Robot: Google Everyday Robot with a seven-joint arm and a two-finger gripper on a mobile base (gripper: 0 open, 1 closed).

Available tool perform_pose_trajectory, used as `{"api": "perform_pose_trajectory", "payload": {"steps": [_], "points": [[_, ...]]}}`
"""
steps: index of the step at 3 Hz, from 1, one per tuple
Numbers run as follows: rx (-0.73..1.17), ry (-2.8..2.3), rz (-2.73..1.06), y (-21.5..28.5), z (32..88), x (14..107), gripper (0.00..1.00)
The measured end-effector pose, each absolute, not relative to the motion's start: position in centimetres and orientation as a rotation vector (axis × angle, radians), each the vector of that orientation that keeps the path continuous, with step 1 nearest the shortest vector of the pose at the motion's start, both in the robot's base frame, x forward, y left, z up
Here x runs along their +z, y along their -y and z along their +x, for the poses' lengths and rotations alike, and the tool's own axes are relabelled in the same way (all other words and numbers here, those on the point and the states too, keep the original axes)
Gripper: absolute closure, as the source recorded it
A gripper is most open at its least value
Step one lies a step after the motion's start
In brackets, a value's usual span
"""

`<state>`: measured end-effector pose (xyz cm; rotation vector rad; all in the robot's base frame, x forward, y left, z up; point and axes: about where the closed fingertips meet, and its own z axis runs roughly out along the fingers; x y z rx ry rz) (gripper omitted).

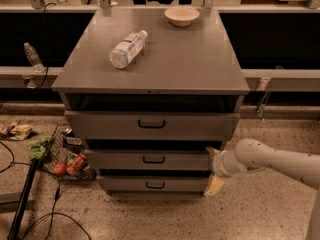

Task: Open middle drawer

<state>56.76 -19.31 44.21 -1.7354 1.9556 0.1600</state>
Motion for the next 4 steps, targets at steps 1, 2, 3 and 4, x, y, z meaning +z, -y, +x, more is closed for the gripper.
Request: {"api": "perform_pose_trajectory", "payload": {"steps": [1,2,3,4], "points": [[0.184,-1.935,-1.738,18.4,58.0,42.9,0.0],[0.174,-1.909,-1.742,18.2,59.6,42.8,0.18],[0.193,-1.872,-1.747,17.5,60.7,42.8,0.41],[0.247,-1.864,-1.742,16.9,60.5,43.2,0.72]]}}
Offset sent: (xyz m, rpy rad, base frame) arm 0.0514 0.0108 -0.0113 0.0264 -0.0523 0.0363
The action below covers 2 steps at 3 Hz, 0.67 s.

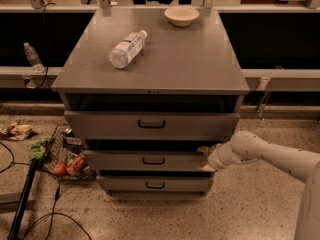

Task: Open middle drawer

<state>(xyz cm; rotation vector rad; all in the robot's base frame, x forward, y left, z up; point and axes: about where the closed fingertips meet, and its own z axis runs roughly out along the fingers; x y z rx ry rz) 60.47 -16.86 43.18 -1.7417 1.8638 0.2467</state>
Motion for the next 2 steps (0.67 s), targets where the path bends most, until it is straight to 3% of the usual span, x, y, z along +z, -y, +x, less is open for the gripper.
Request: {"api": "perform_pose_trajectory", "payload": {"steps": [1,2], "points": [[0.264,-1.872,-1.741,16.9,59.6,43.8,0.95],[0.335,-1.944,-1.707,16.7,55.5,45.0,0.99]]}}
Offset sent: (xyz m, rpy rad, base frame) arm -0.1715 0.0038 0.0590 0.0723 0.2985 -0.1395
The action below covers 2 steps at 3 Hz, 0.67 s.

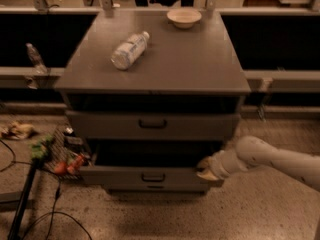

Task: Open middle drawer

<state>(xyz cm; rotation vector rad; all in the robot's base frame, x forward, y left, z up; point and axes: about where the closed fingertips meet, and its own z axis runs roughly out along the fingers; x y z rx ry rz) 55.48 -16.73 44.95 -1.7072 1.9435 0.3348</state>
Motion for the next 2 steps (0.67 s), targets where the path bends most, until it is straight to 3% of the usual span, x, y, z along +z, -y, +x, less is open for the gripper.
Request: {"api": "perform_pose_trajectory", "payload": {"steps": [2], "points": [[0.407,-2.015,-1.678,16.1,52.3,46.4,0.54]]}}
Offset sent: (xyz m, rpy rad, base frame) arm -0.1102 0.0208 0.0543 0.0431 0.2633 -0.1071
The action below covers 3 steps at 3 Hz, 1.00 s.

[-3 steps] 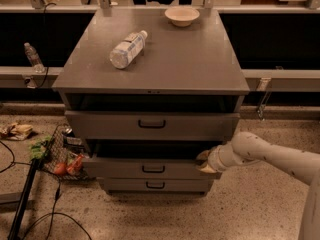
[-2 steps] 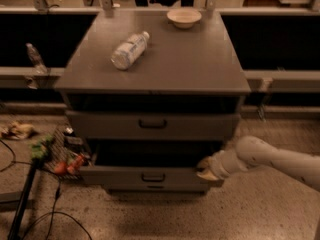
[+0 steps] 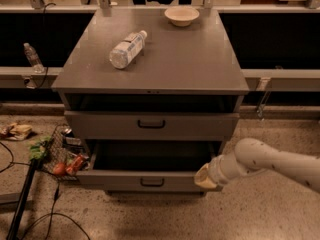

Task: Open middle drawer

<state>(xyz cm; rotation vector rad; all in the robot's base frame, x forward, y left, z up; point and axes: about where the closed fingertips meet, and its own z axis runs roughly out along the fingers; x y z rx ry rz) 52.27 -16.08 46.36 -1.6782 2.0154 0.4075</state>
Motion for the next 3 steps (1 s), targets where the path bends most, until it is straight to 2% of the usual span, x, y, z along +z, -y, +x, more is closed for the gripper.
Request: {"api": "perform_pose_trajectory", "payload": {"steps": [1,2,3], "points": [[0.509,-2.075,-1.68,14.5,49.3,48.0,0.23],[0.531,-2.068,-1.71,13.6,49.4,48.7,0.0],[0.525,-2.054,-1.741,13.4,50.2,49.0,0.0]]}}
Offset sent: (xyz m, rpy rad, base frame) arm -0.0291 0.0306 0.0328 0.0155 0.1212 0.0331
